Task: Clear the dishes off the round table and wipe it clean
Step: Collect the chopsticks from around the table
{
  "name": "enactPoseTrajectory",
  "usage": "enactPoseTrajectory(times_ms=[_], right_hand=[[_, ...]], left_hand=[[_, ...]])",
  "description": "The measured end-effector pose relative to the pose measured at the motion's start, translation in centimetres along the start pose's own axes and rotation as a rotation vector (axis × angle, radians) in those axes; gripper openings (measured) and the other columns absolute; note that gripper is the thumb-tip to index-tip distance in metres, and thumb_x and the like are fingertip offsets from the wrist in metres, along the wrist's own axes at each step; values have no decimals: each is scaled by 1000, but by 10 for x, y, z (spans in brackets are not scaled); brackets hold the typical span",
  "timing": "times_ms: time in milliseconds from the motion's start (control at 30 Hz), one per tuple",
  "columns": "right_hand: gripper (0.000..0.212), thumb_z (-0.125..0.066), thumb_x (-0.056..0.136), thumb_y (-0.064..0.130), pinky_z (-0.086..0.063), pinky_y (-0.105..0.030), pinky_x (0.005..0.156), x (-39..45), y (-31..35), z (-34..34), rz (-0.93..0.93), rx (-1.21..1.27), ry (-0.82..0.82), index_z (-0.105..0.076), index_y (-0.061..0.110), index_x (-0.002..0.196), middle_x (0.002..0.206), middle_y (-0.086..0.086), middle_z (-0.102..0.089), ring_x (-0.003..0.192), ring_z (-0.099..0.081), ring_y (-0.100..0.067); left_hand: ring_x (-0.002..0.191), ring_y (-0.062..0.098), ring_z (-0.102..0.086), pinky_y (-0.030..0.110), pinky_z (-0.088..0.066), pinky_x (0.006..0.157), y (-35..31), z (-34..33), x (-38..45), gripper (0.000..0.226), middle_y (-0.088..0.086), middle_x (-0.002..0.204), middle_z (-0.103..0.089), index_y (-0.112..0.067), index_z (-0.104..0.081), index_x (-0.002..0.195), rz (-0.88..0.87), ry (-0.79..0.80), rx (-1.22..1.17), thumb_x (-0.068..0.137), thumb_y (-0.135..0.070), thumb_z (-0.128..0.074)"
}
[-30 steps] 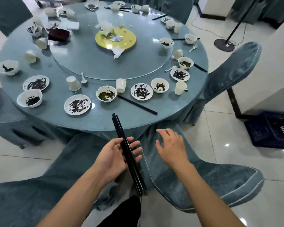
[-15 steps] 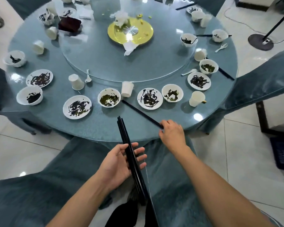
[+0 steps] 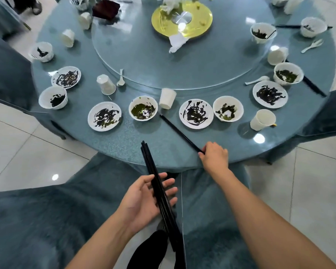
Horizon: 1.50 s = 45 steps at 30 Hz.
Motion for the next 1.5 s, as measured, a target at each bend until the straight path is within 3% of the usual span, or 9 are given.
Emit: enactPoseTrajectory(times_ms=[367, 600, 700, 833, 967, 1100, 1233, 1333, 1500], right_hand=[[20, -53, 98, 35, -36, -38, 88, -33, 1, -4, -30, -69, 19, -62, 18, 106, 108, -3, -66, 102, -62, -25], [10, -61, 94, 34, -42, -41, 96, -127, -8, 28, -152, 401, -41, -61, 24, 94, 89, 9, -66, 93, -63, -19], [10, -68, 90, 34, -49, -35, 88, -176, -13, 51, -175, 565, -66, -60, 30, 86, 77, 15, -64, 82, -64, -11], [13, -72, 87, 33, -51, -25, 71, -233, -16, 68, -200, 648, -40, -62, 30, 80, 72, 10, -67, 73, -63, -6], [10, -74, 84, 32, -51, -21, 70, -271, -21, 73, -212, 648, -10, -65, 29, 80, 71, 9, -68, 70, -63, -2], [10, -73, 83, 36, -50, -23, 74, -298, -41, 81, -207, 645, -34, -66, 28, 84, 69, 11, -67, 70, -63, -3], [19, -71, 83, 45, -48, -33, 83, -323, -74, 96, -146, 574, -107, -65, 30, 91, 75, 12, -61, 74, -58, -3], [24, -68, 85, 53, -48, -33, 84, -343, -111, 108, -102, 599, -190, -64, 32, 95, 82, 15, -58, 75, -55, 1], [26, -55, 96, 47, -47, -32, 91, -377, -193, 124, -40, 442, -343, -60, 31, 116, 105, 14, -60, 95, -55, -5]], left_hand=[[104, 37, -66, 54, -53, 93, -15, 8, -9, 39, 20, 113, -71, -2, -61, 127, -22, 38, 44, 97, -24, -47], [110, 38, -66, 55, -52, 98, -3, 3, -3, 39, 21, 120, -70, -3, -60, 128, 20, 65, 133, 99, -24, -48], [111, 38, -66, 55, -52, 98, 8, -10, 1, 34, 20, 121, -70, -4, -61, 124, 46, 96, 163, 99, -23, -48], [107, 35, -68, 56, -51, 98, 27, -39, 2, 28, 17, 112, -73, -6, -63, 115, 64, 165, 205, 99, -21, -46], [101, 35, -67, 55, -48, 102, 53, -68, -6, 22, 16, 104, -72, -8, -61, 109, 74, 240, 243, 98, -18, -44], [92, 32, -66, 52, -52, 92, 83, -90, -17, 21, 14, 97, -72, -8, -61, 107, 75, 267, 253, 100, -15, -42], [89, 29, -66, 49, -54, 86, 119, -109, -28, 22, 11, 99, -70, -9, -60, 110, 55, 277, 281, 102, -12, -40], [89, 28, -67, 48, -54, 86, 153, -125, -40, 23, 10, 98, -71, -10, -62, 109, 41, 267, 295, 104, -11, -40], [88, 28, -68, 47, -54, 85, 219, -154, -58, 24, 9, 96, -72, -8, -64, 109, 47, 283, 285, 103, -10, -41]])
Point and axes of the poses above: each hand's wrist, its own x-axis towards the middle knuckle, its own z-axis out of the back of the hand, y = z × x, the point moved 7 cm from there along x, towards the middle knuckle
